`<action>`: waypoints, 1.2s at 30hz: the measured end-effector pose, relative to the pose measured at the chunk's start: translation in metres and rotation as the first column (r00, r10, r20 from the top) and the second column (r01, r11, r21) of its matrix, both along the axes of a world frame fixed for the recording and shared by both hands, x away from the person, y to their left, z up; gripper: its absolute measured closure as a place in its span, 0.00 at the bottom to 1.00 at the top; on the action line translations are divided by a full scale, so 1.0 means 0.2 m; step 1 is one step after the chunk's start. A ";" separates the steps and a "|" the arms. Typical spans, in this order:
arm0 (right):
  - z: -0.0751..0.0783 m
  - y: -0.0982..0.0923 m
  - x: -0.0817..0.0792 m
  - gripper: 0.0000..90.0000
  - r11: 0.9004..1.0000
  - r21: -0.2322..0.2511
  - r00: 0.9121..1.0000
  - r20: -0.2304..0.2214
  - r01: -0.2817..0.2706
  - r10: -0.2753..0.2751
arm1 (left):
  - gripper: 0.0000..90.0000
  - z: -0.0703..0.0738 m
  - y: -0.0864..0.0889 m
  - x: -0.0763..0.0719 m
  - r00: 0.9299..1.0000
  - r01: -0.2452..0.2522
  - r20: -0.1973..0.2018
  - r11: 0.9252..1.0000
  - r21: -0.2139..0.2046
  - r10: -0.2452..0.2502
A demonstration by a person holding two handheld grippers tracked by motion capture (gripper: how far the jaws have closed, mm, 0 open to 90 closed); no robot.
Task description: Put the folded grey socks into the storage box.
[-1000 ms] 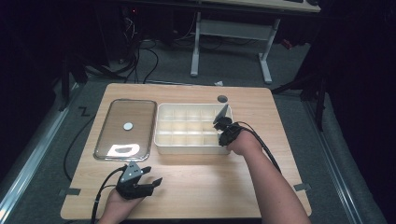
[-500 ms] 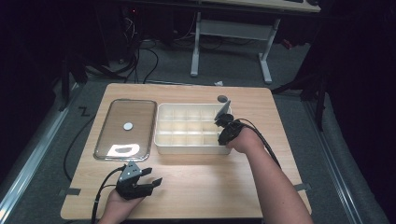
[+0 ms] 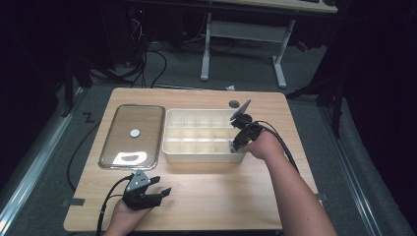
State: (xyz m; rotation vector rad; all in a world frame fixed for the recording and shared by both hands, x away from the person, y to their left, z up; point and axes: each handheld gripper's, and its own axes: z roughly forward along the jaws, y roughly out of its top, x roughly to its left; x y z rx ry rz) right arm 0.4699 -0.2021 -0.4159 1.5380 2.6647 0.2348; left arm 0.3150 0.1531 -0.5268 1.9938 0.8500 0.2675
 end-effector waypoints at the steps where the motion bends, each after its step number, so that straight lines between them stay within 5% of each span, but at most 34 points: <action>1: -0.01 0.00 0.00 0.88 1.000 -0.005 1.000 0.000 -0.004 0.004 | 0.42 0.00 0.00 0.00 1.000 0.000 0.000 1.000 0.002 0.000; 4: -0.04 0.00 0.00 1.00 1.000 -0.024 1.000 -0.020 -0.016 0.016 | 0.42 0.00 0.00 0.00 1.000 0.002 0.000 1.000 0.004 -0.002; 14: -0.20 0.03 0.03 1.00 0.998 -0.069 0.997 -0.078 -0.015 0.010 | 0.42 0.00 -0.01 0.00 1.000 0.003 -0.001 1.000 0.003 -0.003; 19: -0.14 0.03 0.02 0.97 0.998 -0.067 0.997 -0.075 0.001 -0.006 | 0.42 0.00 -0.01 0.00 1.000 0.009 -0.007 1.000 0.001 -0.009; 25: -0.04 0.02 0.06 0.97 0.999 -0.037 0.999 0.019 0.033 -0.032 | 0.42 0.00 -0.02 0.00 1.000 0.013 -0.010 1.000 0.003 -0.013; 31: -0.16 0.03 0.11 1.00 0.995 -0.076 0.998 -0.023 0.063 -0.065 | 0.42 -0.01 -0.01 0.00 1.000 0.013 -0.011 1.000 0.005 -0.013; 36: -0.23 0.07 0.13 1.00 0.993 -0.117 0.998 -0.044 0.031 -0.036 | 0.42 -0.01 -0.01 0.00 1.000 0.013 -0.009 1.000 0.006 -0.013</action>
